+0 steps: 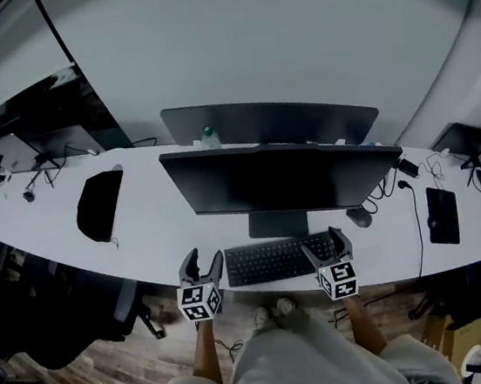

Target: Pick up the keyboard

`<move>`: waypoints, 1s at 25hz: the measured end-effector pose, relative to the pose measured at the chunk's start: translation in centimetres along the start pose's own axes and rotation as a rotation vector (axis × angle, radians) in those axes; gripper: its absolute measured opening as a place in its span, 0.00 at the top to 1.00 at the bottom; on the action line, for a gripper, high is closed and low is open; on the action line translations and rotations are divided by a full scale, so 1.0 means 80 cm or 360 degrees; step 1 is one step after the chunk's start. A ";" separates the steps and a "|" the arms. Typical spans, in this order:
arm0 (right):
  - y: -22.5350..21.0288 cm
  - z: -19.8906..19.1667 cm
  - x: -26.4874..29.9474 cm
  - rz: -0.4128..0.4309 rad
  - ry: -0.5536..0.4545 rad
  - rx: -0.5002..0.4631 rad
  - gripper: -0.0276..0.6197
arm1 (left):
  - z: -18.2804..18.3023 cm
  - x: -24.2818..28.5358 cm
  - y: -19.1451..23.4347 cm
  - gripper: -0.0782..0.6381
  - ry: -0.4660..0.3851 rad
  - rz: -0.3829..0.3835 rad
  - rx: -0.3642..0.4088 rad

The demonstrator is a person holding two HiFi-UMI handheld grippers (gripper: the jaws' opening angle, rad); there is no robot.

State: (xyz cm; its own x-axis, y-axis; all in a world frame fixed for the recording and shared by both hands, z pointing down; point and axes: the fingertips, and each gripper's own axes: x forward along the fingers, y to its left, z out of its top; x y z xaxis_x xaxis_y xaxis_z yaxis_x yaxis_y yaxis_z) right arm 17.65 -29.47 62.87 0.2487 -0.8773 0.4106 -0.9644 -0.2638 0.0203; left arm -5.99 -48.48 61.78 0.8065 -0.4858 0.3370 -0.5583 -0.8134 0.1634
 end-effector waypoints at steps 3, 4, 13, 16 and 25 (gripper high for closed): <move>-0.019 -0.017 -0.021 -0.0121 0.0026 0.0046 0.40 | -0.005 0.017 -0.013 0.50 0.0036 -0.0102 0.0028; -0.024 -0.023 -0.027 -0.0157 0.0035 0.0062 0.40 | -0.008 0.022 -0.017 0.50 0.0049 -0.0134 0.0035; -0.039 -0.076 -0.078 -0.0333 0.0147 0.0166 0.38 | -0.050 0.036 -0.040 0.50 0.0183 -0.0320 0.0039; -0.042 -0.090 -0.086 -0.0328 0.0180 0.0197 0.36 | -0.064 0.036 -0.042 0.50 0.0223 -0.0326 0.0029; -0.072 -0.122 -0.075 -0.0252 0.0266 0.0223 0.33 | -0.095 0.039 -0.050 0.49 0.0323 -0.0259 -0.0023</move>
State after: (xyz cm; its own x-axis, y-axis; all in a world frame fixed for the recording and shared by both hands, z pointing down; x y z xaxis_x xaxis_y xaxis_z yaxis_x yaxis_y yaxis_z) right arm 20.85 -18.75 69.21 0.3657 -0.7455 0.5572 -0.8899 -0.4554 -0.0253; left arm -2.77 -44.32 69.22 0.8312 -0.2736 0.4840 -0.4283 -0.8702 0.2436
